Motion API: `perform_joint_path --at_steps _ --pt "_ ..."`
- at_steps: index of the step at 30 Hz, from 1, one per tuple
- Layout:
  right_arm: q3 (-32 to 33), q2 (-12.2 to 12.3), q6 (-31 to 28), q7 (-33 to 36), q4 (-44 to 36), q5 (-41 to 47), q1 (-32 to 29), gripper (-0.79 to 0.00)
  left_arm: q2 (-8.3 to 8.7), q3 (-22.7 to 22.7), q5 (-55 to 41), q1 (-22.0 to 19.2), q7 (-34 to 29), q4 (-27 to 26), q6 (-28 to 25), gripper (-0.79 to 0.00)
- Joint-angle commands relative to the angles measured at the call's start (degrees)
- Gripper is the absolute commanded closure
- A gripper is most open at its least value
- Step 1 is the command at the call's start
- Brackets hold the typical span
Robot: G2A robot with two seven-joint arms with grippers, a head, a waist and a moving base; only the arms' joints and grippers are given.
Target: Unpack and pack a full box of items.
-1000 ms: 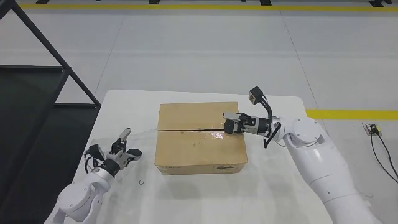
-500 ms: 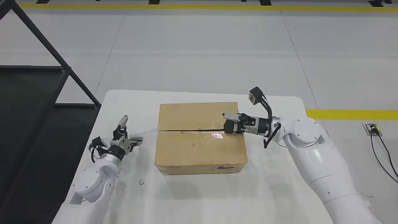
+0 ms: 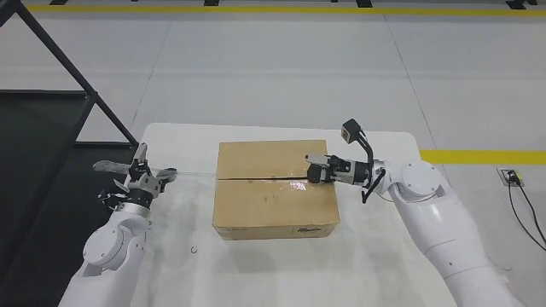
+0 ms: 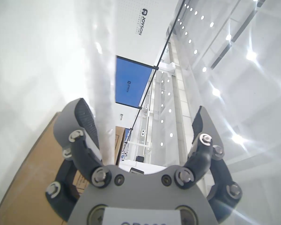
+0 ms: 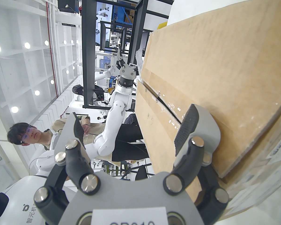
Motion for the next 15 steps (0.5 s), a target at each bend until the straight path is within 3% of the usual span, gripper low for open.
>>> perform_joint_path --at_steps 1,15 --pt "0.0 0.0 0.0 0.0 0.0 0.0 0.0 -0.785 -0.01 -0.57 0.04 0.37 -0.1 -1.0 -0.44 -0.785" --pt "0.0 0.0 0.0 0.0 0.0 0.0 0.0 -0.785 -0.13 -2.12 4.09 1.24 0.68 -5.63 0.17 -0.785"
